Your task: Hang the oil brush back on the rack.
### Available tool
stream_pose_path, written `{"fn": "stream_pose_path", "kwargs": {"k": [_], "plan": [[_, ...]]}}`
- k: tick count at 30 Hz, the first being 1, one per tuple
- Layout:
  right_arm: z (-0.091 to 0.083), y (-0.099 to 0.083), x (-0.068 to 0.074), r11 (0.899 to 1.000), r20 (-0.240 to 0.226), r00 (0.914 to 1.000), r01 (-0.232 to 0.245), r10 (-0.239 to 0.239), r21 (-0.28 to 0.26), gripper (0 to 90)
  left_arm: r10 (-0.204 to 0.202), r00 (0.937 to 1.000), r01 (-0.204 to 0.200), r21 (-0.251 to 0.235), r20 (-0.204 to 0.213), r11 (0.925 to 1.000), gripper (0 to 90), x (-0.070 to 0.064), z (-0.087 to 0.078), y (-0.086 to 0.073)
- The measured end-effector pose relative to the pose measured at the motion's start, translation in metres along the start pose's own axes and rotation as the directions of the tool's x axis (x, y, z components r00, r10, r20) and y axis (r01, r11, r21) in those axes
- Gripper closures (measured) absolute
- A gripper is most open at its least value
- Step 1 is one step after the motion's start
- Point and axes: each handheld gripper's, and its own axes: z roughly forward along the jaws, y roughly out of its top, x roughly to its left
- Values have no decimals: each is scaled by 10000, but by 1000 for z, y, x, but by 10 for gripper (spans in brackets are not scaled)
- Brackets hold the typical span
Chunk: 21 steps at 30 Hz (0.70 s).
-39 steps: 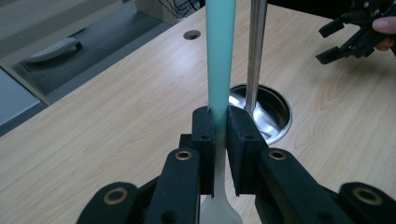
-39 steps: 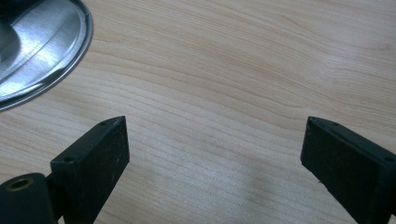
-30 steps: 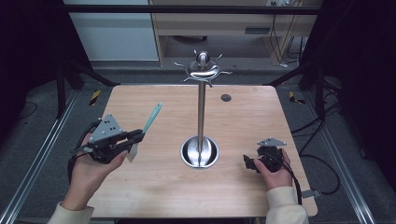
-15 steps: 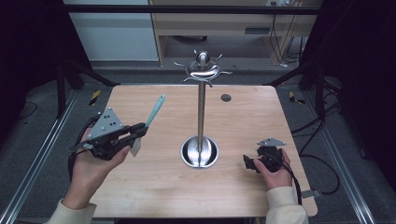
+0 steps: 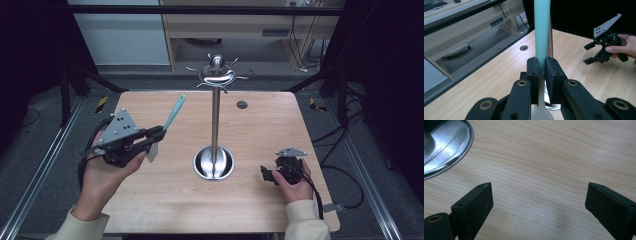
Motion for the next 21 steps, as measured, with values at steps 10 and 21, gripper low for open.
{"fn": "stream_pose_path", "kwargs": {"k": [10, 21], "plan": [[-1, 0, -1, 10000, -18, 10000, -37, 37, -53, 84, 82, 10000, -81, -90, 54, 9999, 817, -1, 2, 10], [-1, 0, -1, 10000, -17, 10000, -9, 9, -88, 84, 117, 9999, -116, -106, 98, 9999, 817, -3, 4, 19]]}}
